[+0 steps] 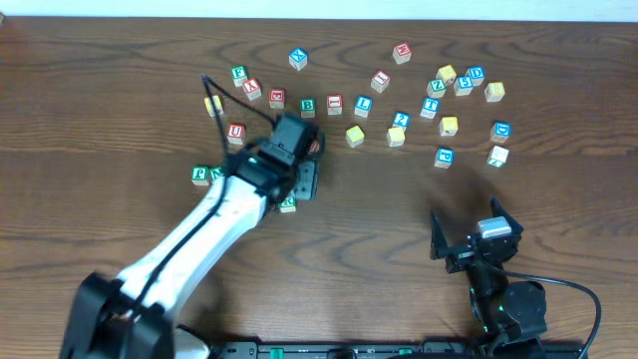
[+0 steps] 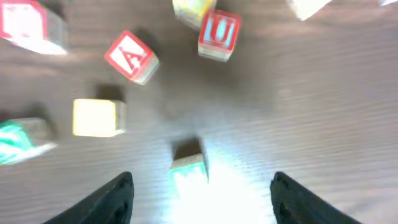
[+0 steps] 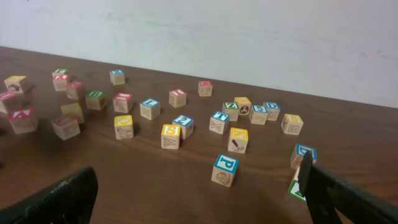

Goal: Spell out ROBOT
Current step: 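Open the left gripper to release the R block on the table, then move the left gripper to the yellow O block and grasp it, then carry the yellow O block and lower it right of the R block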

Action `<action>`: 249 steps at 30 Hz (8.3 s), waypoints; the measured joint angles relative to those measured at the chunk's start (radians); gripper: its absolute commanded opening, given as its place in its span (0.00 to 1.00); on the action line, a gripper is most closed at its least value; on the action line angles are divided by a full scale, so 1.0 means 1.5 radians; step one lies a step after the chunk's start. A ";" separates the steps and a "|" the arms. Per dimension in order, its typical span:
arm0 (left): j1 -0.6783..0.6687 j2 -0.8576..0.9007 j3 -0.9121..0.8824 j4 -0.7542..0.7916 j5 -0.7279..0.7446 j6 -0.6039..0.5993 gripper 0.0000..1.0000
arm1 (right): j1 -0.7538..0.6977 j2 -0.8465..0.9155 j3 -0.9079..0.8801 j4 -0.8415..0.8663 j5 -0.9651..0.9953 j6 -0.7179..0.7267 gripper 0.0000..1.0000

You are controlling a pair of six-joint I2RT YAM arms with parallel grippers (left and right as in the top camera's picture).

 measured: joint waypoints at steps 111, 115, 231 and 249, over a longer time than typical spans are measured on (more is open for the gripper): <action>0.198 0.243 0.035 0.040 0.087 0.145 0.41 | 0.000 0.000 0.000 0.000 0.000 0.000 0.99; 0.198 0.243 0.035 0.040 0.088 0.145 0.32 | 0.000 0.000 0.000 0.000 0.000 0.000 0.99; -0.121 0.223 -0.002 0.033 -0.091 -0.277 0.13 | 0.000 0.000 0.000 0.000 0.000 0.000 1.00; -0.120 0.220 -0.011 0.052 -0.092 -0.282 0.17 | 0.000 0.000 0.000 0.000 0.000 0.000 0.99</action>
